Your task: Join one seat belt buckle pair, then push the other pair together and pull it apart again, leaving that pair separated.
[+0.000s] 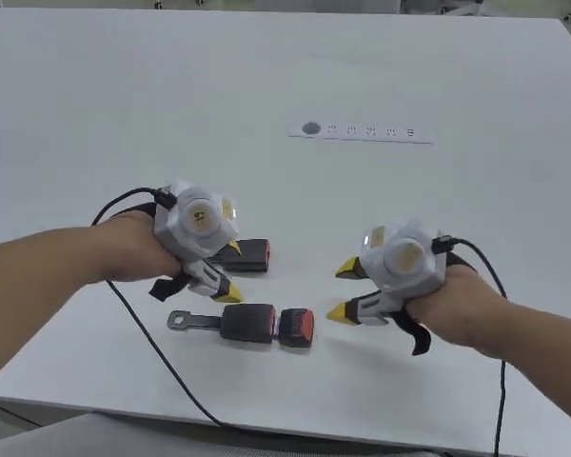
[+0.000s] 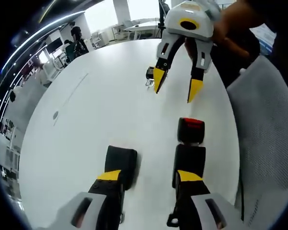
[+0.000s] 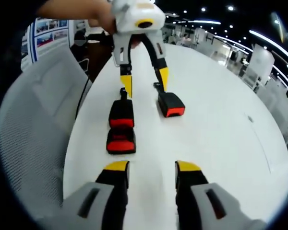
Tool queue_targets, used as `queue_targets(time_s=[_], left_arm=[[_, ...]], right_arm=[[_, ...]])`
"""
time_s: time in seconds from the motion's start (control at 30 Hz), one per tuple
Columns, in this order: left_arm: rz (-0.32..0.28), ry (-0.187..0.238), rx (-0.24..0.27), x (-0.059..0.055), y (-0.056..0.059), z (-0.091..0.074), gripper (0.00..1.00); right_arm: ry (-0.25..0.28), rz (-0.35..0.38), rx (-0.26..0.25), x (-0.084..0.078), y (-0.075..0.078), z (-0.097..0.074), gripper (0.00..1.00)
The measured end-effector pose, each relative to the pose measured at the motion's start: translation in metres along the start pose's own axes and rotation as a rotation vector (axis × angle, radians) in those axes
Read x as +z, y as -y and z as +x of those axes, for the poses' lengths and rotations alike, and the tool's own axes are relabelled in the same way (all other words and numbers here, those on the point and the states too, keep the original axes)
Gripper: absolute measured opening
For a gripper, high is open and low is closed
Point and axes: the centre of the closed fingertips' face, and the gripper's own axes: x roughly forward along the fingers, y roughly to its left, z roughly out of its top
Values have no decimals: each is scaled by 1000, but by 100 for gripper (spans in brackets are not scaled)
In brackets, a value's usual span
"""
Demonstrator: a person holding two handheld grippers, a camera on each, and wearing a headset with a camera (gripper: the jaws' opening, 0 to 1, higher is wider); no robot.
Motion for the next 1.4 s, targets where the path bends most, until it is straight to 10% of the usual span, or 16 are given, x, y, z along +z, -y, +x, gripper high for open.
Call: queue_targets(time_s=[0.37, 0.67, 1.4], left_arm=[[-3, -39, 31, -10, -34, 8, 52], [39, -88, 0, -18, -35, 27, 48], [30, -82, -87, -24, -39, 40, 33]], right_arm=[[-97, 43, -67, -59, 52, -40, 40], [-145, 76, -74, -99, 65, -48, 41], [-130, 93, 40, -98, 53, -31, 35]])
